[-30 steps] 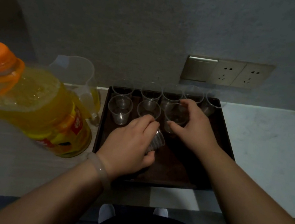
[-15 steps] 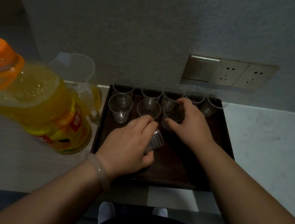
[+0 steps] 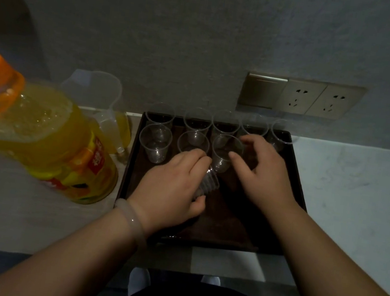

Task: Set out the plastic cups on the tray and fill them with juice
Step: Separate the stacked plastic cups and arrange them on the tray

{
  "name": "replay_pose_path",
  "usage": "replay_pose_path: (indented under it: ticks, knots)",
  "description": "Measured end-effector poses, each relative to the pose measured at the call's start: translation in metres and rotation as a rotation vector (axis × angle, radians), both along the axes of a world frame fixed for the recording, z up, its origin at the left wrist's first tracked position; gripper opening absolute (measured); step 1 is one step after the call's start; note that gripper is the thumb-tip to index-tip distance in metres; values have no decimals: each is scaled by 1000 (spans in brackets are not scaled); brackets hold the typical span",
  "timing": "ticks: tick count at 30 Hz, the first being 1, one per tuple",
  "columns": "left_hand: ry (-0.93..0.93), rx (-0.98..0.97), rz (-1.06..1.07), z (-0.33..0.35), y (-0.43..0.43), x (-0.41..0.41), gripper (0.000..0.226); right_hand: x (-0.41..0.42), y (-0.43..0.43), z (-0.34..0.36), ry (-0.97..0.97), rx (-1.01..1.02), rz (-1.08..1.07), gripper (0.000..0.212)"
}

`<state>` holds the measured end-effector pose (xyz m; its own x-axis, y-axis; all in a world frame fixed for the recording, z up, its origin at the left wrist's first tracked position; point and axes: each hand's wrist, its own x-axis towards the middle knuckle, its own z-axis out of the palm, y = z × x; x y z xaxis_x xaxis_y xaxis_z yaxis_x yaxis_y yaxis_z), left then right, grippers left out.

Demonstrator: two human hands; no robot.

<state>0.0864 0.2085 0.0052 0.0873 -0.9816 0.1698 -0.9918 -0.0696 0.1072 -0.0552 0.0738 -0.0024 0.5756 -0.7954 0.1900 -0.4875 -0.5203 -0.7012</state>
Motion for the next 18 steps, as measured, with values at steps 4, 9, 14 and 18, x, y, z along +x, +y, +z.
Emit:
replay_pose_path:
  ticks: [4, 9, 14, 18]
  knots:
    - [-16, -48, -48, 2, -5, -3, 69, -13, 9, -5, -53, 269, 194, 21]
    - [-21, -53, -90, 6, -11, -9, 69, -17, 10, -20, -279, 807, 227, 35]
    - [-13, -53, -101, 5, -15, -13, 72, -19, 8, -18, -327, 819, 129, 38]
    - [-17, -54, -97, 4, -18, -16, 74, -21, 8, -14, -336, 751, 49, 37]
